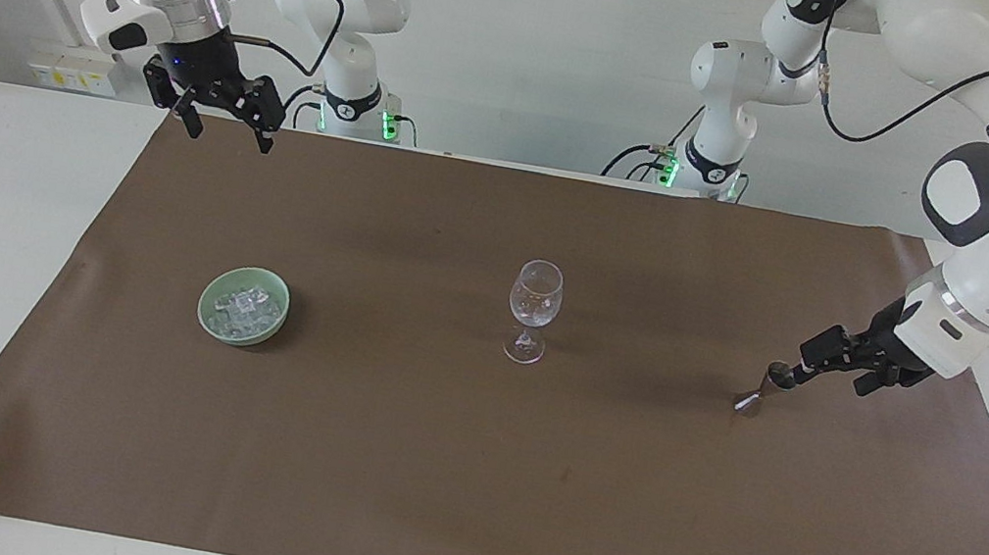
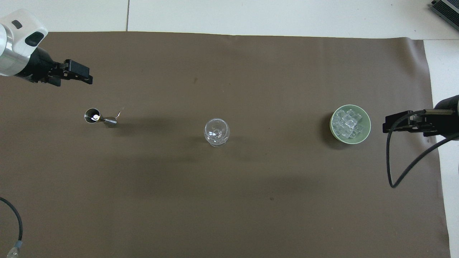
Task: Pour wine and add ice with both arms
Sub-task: 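Reach the left gripper down toward the small silver cup, then close the left gripper around the silver cup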
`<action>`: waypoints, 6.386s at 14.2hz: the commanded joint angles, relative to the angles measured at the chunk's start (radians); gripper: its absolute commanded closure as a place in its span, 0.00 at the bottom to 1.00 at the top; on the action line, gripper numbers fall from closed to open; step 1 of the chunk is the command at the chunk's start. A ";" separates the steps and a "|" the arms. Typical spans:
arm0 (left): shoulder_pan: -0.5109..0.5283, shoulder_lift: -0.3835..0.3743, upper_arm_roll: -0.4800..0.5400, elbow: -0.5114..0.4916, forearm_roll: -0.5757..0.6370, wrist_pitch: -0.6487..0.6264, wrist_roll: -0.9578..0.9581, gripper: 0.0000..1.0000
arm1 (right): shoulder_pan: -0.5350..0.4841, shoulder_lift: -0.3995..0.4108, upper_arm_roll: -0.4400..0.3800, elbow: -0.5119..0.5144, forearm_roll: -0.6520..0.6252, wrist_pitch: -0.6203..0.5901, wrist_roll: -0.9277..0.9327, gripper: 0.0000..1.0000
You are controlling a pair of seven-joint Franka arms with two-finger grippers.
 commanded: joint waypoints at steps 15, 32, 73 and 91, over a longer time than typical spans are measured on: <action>0.202 0.044 -0.003 -0.111 -0.291 -0.072 -0.335 0.00 | 0.001 -0.016 -0.003 -0.019 0.006 0.011 -0.026 0.00; 0.277 0.027 -0.001 -0.357 -0.558 0.063 -0.704 0.00 | 0.001 -0.016 -0.003 -0.019 0.006 0.011 -0.026 0.00; 0.352 0.110 -0.007 -0.674 -1.208 0.006 -0.558 0.00 | 0.001 -0.016 -0.003 -0.019 0.006 0.011 -0.026 0.00; 0.351 0.154 -0.006 -0.685 -1.322 -0.060 -0.526 0.12 | 0.001 -0.016 -0.003 -0.019 0.006 0.011 -0.026 0.00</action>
